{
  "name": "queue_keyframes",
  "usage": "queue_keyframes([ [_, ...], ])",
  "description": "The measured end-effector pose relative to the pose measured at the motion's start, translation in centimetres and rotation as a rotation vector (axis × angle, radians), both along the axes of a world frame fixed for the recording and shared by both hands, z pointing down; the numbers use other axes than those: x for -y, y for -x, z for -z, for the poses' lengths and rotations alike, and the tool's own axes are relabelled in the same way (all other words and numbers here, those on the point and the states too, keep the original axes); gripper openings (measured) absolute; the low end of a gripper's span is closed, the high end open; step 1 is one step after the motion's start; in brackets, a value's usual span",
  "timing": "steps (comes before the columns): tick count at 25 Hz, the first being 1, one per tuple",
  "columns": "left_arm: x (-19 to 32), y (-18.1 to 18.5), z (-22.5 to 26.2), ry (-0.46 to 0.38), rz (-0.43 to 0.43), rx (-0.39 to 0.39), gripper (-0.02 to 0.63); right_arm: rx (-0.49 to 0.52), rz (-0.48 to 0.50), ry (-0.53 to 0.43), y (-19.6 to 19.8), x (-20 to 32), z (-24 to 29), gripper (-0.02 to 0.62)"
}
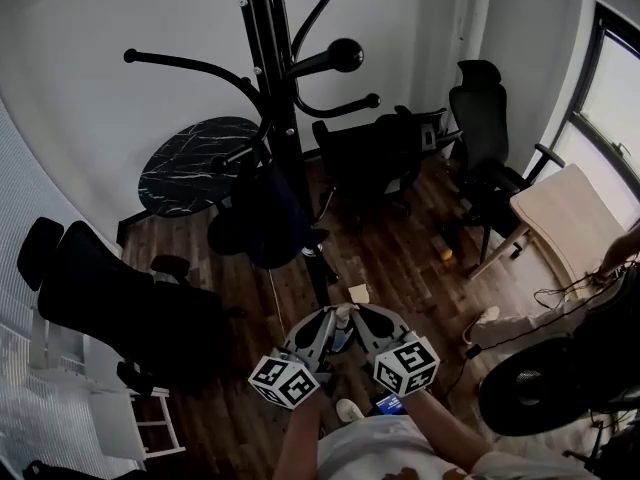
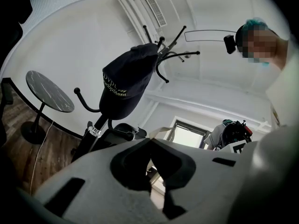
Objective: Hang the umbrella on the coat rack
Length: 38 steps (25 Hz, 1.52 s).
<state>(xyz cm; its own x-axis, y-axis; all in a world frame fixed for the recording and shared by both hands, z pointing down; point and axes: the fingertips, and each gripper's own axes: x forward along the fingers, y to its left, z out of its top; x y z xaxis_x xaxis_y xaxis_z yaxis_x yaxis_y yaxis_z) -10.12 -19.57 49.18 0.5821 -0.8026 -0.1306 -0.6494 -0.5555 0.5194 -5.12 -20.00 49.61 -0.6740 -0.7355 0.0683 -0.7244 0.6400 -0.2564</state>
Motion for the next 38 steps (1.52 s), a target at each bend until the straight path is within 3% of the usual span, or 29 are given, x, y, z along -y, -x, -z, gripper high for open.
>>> queue_keyframes([
  [12, 1.5, 0.6, -0.7, 0.035, -0.02, -0.045, 0.02, 0.024, -0.033, 0.032, 0.4, 1.2, -0.6, 0.014],
  [38, 6.9, 1.5, -1.7, 0.053, -0.012, -0.022, 0.02, 0.052, -0.027, 0.071, 1.2, 7.1, -1.8, 0.014],
])
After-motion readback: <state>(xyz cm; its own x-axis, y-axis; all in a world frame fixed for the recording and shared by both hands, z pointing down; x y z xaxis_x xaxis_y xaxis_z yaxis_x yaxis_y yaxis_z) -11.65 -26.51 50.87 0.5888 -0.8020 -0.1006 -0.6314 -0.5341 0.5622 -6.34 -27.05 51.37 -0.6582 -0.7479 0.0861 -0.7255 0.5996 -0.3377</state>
